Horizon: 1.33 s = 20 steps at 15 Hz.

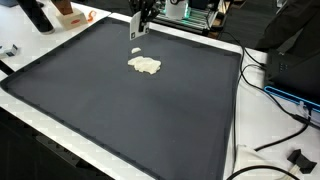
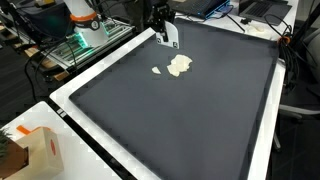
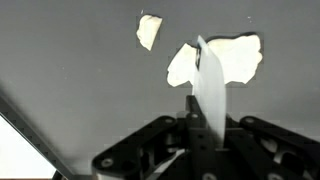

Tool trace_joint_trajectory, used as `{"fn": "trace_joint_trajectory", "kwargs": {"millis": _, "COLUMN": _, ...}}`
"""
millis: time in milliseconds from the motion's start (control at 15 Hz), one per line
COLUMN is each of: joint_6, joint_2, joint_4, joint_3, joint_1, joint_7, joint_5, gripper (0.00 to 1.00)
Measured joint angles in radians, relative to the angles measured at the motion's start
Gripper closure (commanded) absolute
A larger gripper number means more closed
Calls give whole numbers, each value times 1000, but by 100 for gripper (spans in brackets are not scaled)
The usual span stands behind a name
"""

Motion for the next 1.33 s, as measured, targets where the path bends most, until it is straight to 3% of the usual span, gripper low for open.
{"fn": "trace_joint_trajectory", "kwargs": {"millis": 333, "joint_6": -102, "joint_2": -65, "joint_4": 35, "joint_3": 199, "joint_1": -135, "joint_7": -226, "joint_5": 216, "gripper": 99}}
{"fn": "trace_joint_trajectory", "kwargs": {"millis": 533, "joint_6": -157, "joint_2": -89, "joint_4": 68, "joint_3": 262, "joint_1": -180, "joint_7": -324, "joint_5": 293, "gripper": 99}}
{"fn": "trace_joint_trajectory", "kwargs": {"millis": 733, "joint_6": -194, "joint_2": -99, "joint_4": 96, "joint_3": 291, "joint_1": -206, "joint_7": -390, "joint_5": 335, "gripper": 96}}
{"fn": "trace_joint_trajectory", "kwargs": {"millis": 1133, "joint_6": -205, "joint_2": -101, "joint_4": 109, "joint_3": 308, "joint_1": -224, "joint_7": -404, "joint_5": 338, "gripper": 99}}
{"fn": "trace_joint_trajectory", "kwargs": {"millis": 1333, "joint_6": -159, "joint_2": -73, "joint_4": 106, "joint_3": 266, "joint_1": -173, "joint_7": -587, "joint_5": 491, "gripper": 99}}
